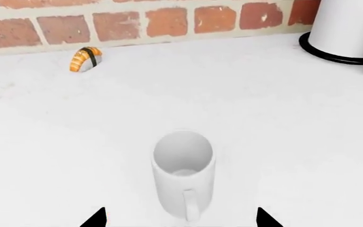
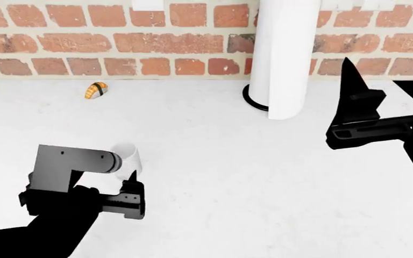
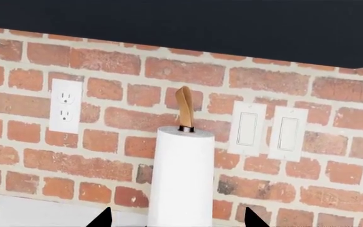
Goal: A wet mug is on the counter and needs to be dried. Pick it up and place it upside down in the open cabinet.
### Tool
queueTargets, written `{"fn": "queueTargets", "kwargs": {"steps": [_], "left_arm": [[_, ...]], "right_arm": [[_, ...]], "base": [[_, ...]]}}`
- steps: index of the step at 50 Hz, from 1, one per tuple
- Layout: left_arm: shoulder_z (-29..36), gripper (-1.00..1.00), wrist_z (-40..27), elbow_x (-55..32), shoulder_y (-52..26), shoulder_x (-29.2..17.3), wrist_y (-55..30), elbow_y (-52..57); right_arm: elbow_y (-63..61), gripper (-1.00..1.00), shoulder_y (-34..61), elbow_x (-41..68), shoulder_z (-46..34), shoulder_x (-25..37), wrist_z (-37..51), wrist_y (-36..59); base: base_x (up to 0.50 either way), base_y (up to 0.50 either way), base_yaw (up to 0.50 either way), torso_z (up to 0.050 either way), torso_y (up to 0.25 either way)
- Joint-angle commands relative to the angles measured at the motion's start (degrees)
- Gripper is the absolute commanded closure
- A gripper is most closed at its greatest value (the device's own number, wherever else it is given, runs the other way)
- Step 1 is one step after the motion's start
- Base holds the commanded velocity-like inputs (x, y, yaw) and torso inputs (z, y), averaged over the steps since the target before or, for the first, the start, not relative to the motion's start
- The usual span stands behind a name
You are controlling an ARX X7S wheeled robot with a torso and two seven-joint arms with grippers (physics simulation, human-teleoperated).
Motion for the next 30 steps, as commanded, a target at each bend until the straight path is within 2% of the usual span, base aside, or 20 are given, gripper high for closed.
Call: {"fn": "queueTargets", "kwargs": {"steps": [1, 12, 30], "left_arm": [[2.2, -1.0, 5.8, 8.6, 2.2, 1.8, 0.5, -2.2], [3.2, -1.0, 8.4, 12.6, 3.1, 2.9, 2.3, -3.7], [7.0, -1.0, 10.7, 16.6, 0.0, 5.4, 2.3, -8.0]], "right_arm": [[-0.3, -1.0, -1.1, -1.0, 0.5, -0.3, -0.8, -0.2], [-0.7, -1.0, -2.0, -1.1, 0.7, -0.2, -1.1, -0.6], [-0.7, -1.0, -3.5, -3.1, 1.2, -0.6, -2.8, -0.9]], "base": [[0.0, 0.0, 0.0, 0.0, 0.0], [0.0, 0.0, 0.0, 0.0, 0.0], [0.0, 0.0, 0.0, 0.0, 0.0]]}}
